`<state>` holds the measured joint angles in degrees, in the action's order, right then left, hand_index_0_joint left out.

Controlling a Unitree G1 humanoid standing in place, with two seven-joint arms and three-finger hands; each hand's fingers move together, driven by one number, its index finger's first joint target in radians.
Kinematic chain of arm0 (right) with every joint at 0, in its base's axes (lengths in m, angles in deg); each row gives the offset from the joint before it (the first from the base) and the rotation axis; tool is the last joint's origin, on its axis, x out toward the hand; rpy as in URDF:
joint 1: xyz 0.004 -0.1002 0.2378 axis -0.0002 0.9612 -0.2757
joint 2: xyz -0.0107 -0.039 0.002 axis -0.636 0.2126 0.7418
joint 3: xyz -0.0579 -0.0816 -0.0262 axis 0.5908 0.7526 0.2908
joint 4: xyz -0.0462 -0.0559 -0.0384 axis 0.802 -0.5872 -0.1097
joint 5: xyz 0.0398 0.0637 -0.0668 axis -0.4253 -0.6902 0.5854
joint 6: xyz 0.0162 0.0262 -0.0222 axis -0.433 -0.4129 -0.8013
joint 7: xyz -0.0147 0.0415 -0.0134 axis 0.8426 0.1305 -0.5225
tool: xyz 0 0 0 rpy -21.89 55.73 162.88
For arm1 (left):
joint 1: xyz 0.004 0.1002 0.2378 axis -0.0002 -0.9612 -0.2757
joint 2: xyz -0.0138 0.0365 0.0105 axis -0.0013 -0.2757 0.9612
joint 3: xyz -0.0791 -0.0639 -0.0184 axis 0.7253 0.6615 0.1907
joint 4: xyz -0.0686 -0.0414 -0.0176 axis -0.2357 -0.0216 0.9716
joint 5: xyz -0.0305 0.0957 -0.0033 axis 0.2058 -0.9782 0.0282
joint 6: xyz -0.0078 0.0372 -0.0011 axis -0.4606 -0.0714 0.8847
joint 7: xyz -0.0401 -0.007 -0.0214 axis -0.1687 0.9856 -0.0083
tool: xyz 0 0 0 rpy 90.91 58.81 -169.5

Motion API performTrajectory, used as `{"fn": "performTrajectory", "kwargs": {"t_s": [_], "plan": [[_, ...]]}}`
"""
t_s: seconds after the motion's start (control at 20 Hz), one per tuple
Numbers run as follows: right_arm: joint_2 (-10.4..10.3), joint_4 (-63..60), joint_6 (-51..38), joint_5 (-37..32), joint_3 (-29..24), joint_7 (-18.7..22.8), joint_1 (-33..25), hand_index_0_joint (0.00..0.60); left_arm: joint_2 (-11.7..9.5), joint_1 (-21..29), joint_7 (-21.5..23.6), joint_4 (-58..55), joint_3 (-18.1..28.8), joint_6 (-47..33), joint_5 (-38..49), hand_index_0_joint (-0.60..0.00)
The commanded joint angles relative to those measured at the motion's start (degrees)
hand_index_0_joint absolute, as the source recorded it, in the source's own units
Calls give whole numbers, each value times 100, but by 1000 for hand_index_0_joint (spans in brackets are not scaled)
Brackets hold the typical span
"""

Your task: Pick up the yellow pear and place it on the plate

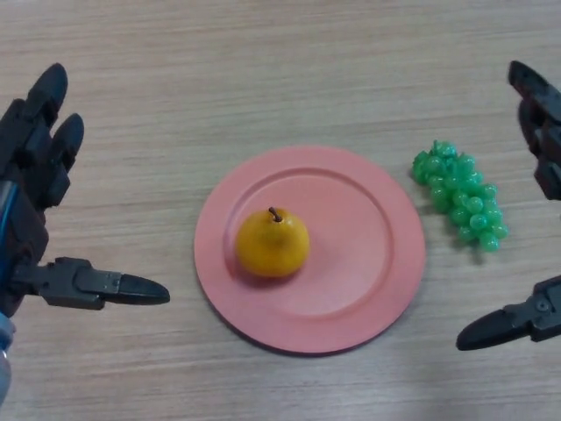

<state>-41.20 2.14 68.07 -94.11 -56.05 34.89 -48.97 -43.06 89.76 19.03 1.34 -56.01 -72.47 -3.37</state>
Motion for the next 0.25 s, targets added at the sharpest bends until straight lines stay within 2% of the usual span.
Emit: {"fn": "performTrajectory", "kwargs": {"t_s": [0.05,0.15,0.25], "plan": [[153,262,-553,-160,-135,188,-178,0,-187,134,115,-440,263,-610,39,0],[146,262,-514,-174,-109,150,-186,0,-80,40,218,-368,126,-941,-104,0],[145,278,-420,-172,-67,116,-195,0,-58,-18,204,-418,106,-926,-88,0]]}}
